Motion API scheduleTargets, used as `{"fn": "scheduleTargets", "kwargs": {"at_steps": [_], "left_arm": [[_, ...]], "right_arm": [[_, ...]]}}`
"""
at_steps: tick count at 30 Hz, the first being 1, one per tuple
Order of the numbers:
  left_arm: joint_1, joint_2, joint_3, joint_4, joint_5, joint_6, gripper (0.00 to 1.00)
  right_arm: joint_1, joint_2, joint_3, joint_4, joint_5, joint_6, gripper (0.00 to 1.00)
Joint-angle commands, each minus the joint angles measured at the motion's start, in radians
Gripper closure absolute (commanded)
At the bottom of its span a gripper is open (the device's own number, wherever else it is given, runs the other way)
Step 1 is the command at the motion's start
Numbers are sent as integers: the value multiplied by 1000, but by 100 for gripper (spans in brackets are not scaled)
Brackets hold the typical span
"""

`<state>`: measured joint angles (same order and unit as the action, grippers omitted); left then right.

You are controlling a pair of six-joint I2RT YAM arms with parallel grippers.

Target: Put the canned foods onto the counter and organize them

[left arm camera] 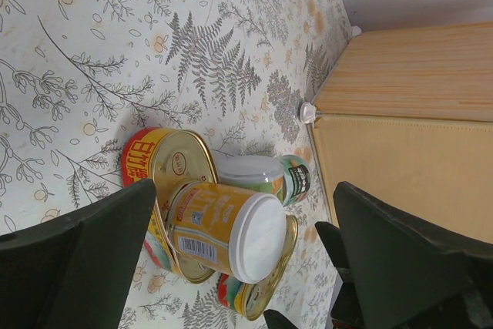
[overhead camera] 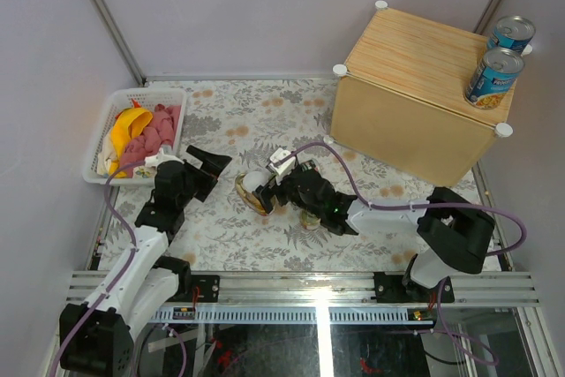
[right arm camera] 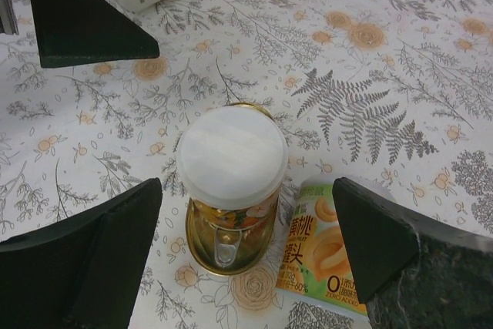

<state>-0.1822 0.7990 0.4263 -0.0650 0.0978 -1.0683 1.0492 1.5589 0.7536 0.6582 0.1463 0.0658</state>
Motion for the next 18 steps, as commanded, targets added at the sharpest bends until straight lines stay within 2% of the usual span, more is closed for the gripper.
{"fn": "scheduleTargets", "kwargs": {"at_steps": [1, 18], "left_arm": [[17, 5, 2, 16, 21, -18, 0], [43, 66, 13, 42, 29, 7, 0]], "right_arm": [[8, 19, -11, 172, 22, -29, 0], [8, 112, -15, 297, -17, -32, 1]]}}
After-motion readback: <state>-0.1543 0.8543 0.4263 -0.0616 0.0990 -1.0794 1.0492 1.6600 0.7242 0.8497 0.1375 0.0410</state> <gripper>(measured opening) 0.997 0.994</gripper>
